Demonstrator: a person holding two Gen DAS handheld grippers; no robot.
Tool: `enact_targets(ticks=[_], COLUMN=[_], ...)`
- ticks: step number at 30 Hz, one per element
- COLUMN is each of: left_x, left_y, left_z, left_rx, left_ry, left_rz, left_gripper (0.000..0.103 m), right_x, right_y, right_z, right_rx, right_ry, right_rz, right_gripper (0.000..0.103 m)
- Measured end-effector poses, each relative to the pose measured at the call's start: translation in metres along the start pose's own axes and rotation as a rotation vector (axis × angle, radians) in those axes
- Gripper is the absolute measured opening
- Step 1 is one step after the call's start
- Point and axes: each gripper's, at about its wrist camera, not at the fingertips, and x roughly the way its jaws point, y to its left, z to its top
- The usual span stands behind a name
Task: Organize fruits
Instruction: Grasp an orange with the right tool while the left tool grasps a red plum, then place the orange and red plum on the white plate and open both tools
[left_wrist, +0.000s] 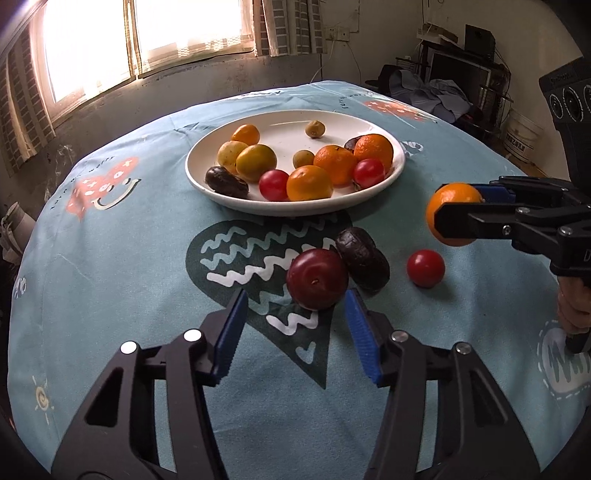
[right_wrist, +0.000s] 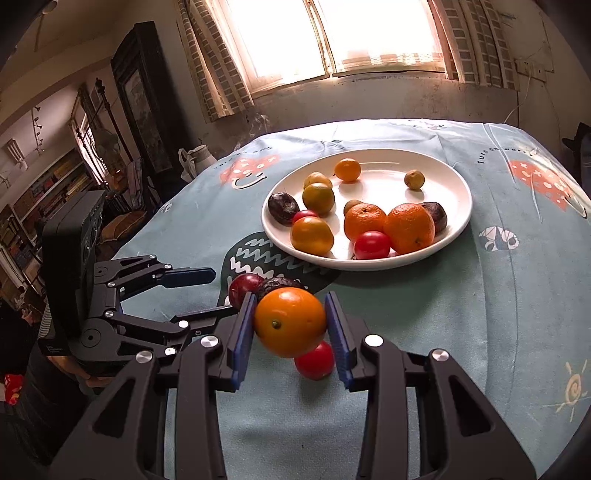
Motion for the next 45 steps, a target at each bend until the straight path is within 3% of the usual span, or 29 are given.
enact_targets(ticks=[7,23,29,36,40,45], left_x=[0.013,0.039,0.022,-0.025,-0.036,-0.015], left_y=[-0.011,0.006,-0.004,-0.011,-0.007,0.007], left_z=[0.002,0.018,0.006,-0.006,0.016,0.075], left_rx=[0.049,-0.033,-0.030,-0.083,-0.107,-0.153], left_ry=[0.015,0.036,0.028,-0.066,-0.106,-0.124], left_rz=[-0.040,-0.041,-0.022,-0.061,-0.077,0.059], left_gripper=[0.044,0.041,0.040,0.040,0.040,0.040], right_x=[-0.006,-0.008,-0.006,0.001,-0.008,-0.006], right_y=[-0.002,-0.004,-0.006,0.002,0.003,-0.020], right_z=[0.001,0.001,0.000,-0.004,0.004,0.039], right_rx=[0.015,0.026,0.026,0.007,0.027,0.064], right_ry=[-0.012,-0.014,-0.007,0.020,-0.033,-0.123], right_rz=[-0.005,-0.009,-0.017,0.030,0.074,-0.016], right_gripper=[0.038,0.038,0.038,0.039,0.039,0.038])
